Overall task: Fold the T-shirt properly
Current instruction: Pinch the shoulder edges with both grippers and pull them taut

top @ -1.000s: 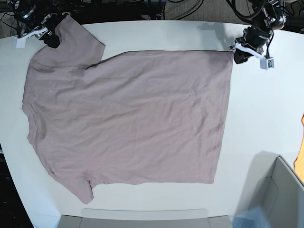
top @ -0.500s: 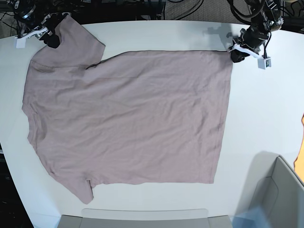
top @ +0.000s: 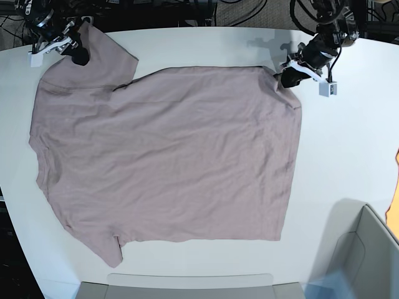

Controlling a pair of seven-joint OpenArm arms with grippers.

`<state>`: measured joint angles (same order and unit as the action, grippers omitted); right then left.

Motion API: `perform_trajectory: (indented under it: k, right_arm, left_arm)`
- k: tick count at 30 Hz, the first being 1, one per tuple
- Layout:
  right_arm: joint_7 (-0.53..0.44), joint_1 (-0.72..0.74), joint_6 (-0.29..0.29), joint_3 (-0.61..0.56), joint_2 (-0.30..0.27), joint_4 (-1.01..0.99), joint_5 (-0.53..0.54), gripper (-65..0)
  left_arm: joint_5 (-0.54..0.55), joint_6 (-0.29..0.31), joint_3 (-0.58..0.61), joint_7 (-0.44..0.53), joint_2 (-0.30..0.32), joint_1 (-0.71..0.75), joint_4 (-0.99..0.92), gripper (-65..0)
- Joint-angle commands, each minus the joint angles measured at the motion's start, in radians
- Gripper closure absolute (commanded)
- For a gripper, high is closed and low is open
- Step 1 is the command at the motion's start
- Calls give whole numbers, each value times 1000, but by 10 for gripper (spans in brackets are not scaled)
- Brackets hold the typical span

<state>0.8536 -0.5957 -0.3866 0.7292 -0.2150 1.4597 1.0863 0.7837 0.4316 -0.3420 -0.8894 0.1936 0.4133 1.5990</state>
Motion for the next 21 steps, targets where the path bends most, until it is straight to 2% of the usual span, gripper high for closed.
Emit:
perform_trajectory:
  k: [1, 4, 8, 12, 17, 21]
  right_arm:
    - [56, -5, 25, -6, -4, -4, -71, -167]
    - [57, 3, 25, -6, -4, -3, -76, -122]
    - [57, 21, 25, -6, -4, -1, -133, 0]
    - [56, 30, 25, -6, -4, 8, -191, 0]
    - [54, 23, 25, -1, -2, 91, -194, 0]
    - [57, 16, 25, -1, -4, 115, -194, 0]
  left_arm:
    - [-42, -20, -1, -30, 5, -1, -2, -56]
    - [-43, -20, -18, -32, 5, -6, -6, 0]
    - [-43, -21, -35, -44, 5, -6, -6, 0]
    - [-39, -21, -29, -46, 53, -6, -2, 0]
    - [-42, -21, -39, -44, 99, 0, 1, 0]
    - [-42, -21, -39, -44, 106, 6, 1, 0]
